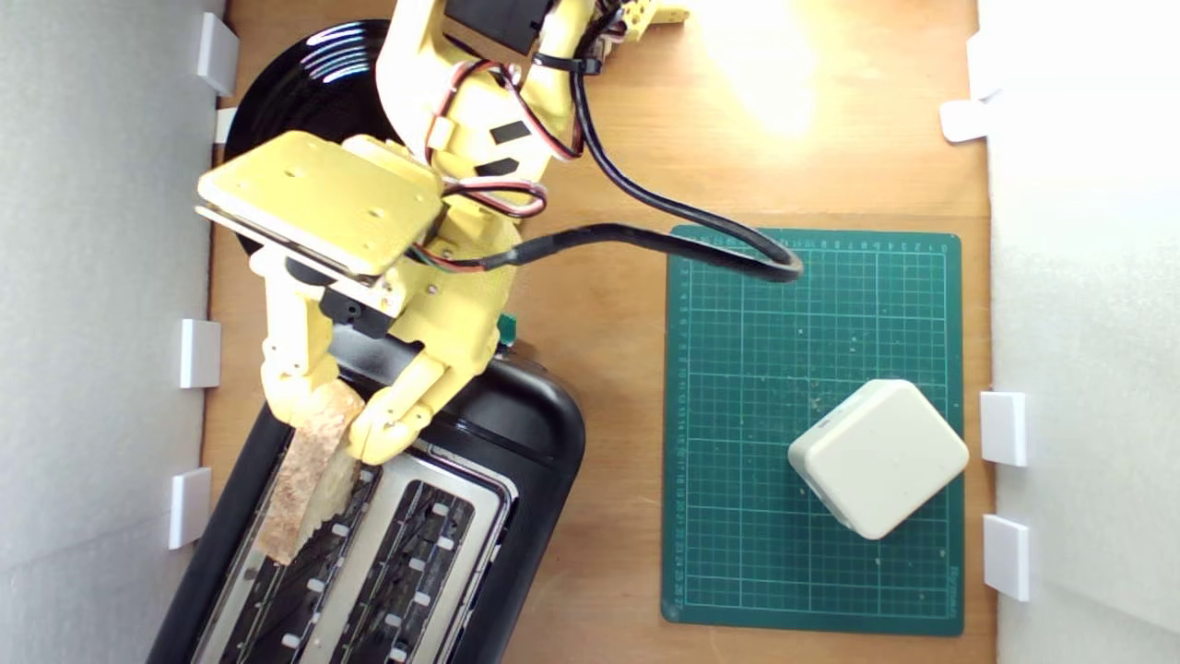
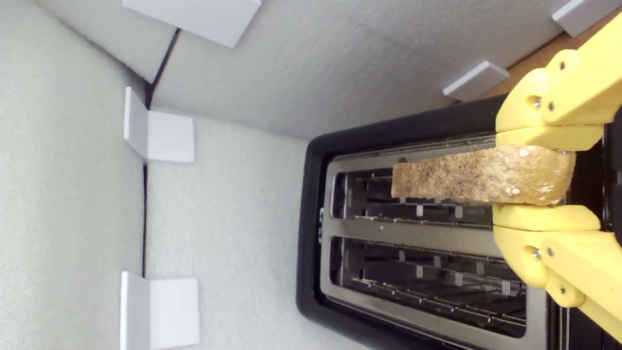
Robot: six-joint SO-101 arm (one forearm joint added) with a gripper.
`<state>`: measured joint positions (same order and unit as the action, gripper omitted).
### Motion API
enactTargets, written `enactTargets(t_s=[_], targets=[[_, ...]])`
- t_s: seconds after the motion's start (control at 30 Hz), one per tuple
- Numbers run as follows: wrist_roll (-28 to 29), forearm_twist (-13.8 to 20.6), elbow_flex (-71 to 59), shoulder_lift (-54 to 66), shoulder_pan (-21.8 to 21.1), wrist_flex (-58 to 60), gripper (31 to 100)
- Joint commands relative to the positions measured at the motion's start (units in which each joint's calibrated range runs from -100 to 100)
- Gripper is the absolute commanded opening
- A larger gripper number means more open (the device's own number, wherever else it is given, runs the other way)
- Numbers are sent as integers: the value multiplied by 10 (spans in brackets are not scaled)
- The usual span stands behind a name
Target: Pick bread and place in toaster
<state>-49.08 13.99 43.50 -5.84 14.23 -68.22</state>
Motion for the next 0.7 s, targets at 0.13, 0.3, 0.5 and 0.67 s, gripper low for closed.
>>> enactTargets(t_s=[0.13, 0.3, 0.5, 0.67], targets=[[4, -42, 20, 0, 19, -6, 567], [17, -45, 19, -2, 19, -6, 567], [17, -46, 23, -35, 11, -6, 567], [14, -46, 24, -60, 11, -6, 567]])
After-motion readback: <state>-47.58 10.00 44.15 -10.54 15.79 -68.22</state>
